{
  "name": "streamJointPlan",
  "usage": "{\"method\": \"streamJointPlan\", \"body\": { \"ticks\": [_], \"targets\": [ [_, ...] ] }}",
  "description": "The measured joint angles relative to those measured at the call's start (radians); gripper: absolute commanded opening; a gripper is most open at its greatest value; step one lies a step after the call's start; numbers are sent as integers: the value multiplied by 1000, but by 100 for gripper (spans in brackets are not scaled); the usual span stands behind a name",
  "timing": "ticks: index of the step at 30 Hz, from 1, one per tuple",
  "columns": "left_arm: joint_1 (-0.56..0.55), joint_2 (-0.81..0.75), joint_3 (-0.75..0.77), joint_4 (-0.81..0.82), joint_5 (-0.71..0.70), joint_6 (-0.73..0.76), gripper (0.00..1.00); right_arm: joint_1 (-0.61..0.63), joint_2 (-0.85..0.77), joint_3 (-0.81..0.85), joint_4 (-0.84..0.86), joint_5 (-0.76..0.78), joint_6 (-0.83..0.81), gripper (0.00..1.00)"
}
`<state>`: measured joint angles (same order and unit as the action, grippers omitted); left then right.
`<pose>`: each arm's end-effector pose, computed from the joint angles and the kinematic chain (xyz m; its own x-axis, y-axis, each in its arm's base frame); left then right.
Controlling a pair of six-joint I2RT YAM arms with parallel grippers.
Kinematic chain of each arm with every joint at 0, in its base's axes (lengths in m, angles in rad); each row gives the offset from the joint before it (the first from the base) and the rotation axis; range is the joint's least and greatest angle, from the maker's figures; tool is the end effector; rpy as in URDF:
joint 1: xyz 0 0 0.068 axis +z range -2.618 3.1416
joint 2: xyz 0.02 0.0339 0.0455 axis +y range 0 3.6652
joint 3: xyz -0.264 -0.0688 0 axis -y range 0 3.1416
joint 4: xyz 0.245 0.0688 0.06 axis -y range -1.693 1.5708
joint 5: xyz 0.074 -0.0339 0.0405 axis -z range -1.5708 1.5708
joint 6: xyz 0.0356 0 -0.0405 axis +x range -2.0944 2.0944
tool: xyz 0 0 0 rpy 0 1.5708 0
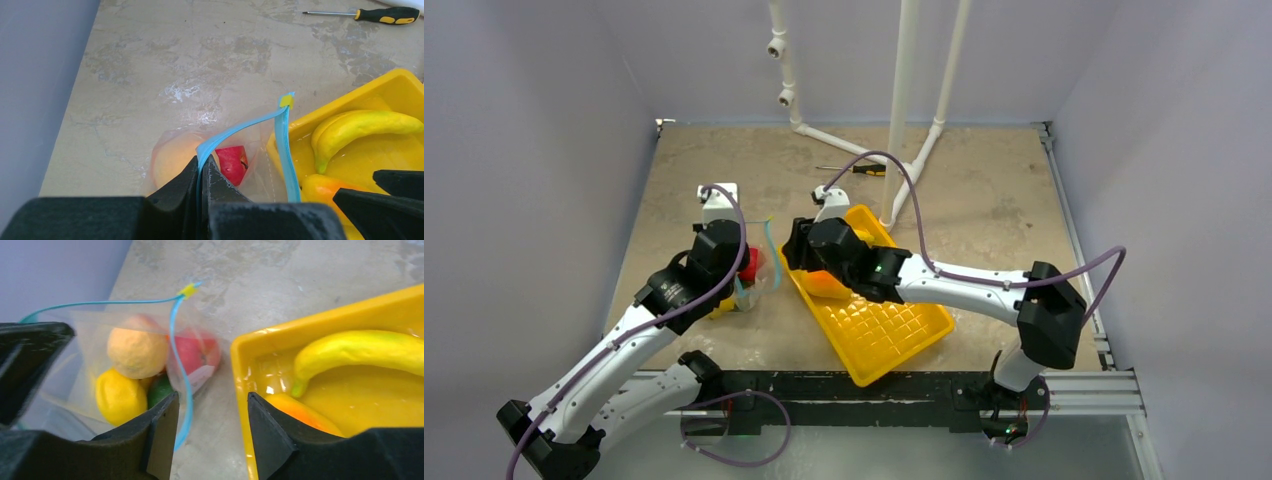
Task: Place the food in the zip-top bag and seal the zipper
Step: Adjust the zipper food storage bag at the center of the board, then pick up the fake fruit from the bin.
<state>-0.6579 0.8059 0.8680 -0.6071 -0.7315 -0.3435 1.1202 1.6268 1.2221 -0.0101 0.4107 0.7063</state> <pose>0.1443 -0.0814 0.3270 -0.3873 -0.0175 -0.9218 -0.1353 0.9901 0.0381 0.1788 0.3370 0.2928 -0.5659 0.1966 -0.8007 -0.3929 0.7895 0.4716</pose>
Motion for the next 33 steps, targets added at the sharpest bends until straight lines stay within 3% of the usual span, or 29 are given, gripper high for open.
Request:
{"method": "streamJointPlan", "body": {
  "ticks": [11,19,33],
  "targets": [
    [0,-9,-8,12,11,15,0,-33,-61,-157,-100,50,55,79],
    [0,-10,-10,15,18,15,0,-87,-83,-246,-76,11,43,92],
    [0,-12,-12,15,19,15,0,-134,15,-296,77,-155,-47,95]
  ]
}}
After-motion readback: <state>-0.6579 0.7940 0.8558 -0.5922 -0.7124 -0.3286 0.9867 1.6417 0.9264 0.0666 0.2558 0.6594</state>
